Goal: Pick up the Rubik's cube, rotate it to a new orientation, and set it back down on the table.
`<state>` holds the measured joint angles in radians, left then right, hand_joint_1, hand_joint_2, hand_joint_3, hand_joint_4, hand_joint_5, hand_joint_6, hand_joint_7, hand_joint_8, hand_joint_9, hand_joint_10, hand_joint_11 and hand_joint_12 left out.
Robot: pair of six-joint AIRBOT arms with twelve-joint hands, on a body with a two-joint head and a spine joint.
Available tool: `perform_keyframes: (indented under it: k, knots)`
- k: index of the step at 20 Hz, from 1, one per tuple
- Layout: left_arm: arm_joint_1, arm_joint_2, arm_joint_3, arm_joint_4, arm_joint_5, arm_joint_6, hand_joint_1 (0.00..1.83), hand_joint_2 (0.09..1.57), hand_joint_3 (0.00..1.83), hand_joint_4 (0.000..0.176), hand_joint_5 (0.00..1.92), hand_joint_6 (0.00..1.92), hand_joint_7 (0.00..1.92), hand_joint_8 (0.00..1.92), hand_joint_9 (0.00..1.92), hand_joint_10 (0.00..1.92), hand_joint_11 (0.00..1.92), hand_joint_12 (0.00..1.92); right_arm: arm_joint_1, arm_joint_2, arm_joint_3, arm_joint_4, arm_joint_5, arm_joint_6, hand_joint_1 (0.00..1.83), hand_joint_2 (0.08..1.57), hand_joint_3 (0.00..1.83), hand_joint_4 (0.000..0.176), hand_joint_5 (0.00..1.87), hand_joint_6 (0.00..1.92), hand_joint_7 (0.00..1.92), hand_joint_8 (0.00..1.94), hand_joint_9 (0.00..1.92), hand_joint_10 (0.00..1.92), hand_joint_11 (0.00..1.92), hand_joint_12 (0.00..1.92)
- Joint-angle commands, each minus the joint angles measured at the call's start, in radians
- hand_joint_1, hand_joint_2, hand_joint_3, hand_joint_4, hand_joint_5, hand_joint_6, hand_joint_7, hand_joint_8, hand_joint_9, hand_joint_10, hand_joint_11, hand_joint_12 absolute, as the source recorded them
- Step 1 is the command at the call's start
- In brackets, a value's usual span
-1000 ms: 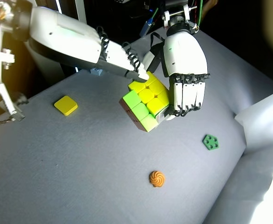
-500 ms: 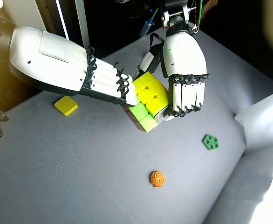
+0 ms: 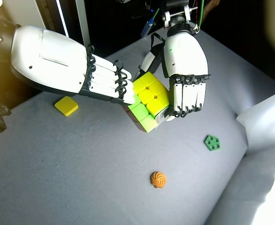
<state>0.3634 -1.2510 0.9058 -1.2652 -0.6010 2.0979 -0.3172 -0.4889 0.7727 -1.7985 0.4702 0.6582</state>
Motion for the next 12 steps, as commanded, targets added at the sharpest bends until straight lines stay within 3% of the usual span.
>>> perform_keyframes:
  k: [1, 3, 12]
  knots:
    - [-0.018, -0.001, -0.001, 0.065, -0.044, -0.014, 1.06, 1.38, 0.0, 0.0, 0.57, 1.53, 0.53, 1.82, 0.45, 1.78, 0.39, 1.92, 0.003, -0.004, -0.002, 0.049, 0.002, 0.018, 0.49, 0.65, 0.01, 0.0, 0.0, 0.0, 0.0, 0.0, 0.0, 0.0, 0.0, 0.0]
    - [-0.018, -0.001, -0.002, 0.065, -0.044, -0.014, 1.06, 1.38, 0.0, 0.0, 0.56, 1.54, 0.54, 1.82, 0.49, 1.79, 0.45, 1.92, -0.002, -0.005, -0.002, 0.049, 0.007, 0.041, 0.45, 0.65, 0.01, 0.0, 0.0, 0.0, 0.0, 0.0, 0.0, 0.0, 0.01, 0.01]
    - [-0.018, 0.0, -0.003, 0.065, -0.044, -0.014, 1.05, 1.39, 0.0, 0.0, 0.53, 1.58, 0.53, 1.81, 0.44, 1.79, 0.37, 1.92, -0.024, -0.005, -0.035, 0.049, 0.029, 0.069, 0.49, 0.63, 0.0, 0.0, 0.0, 0.0, 0.0, 0.0, 0.0, 0.0, 0.01, 0.01]
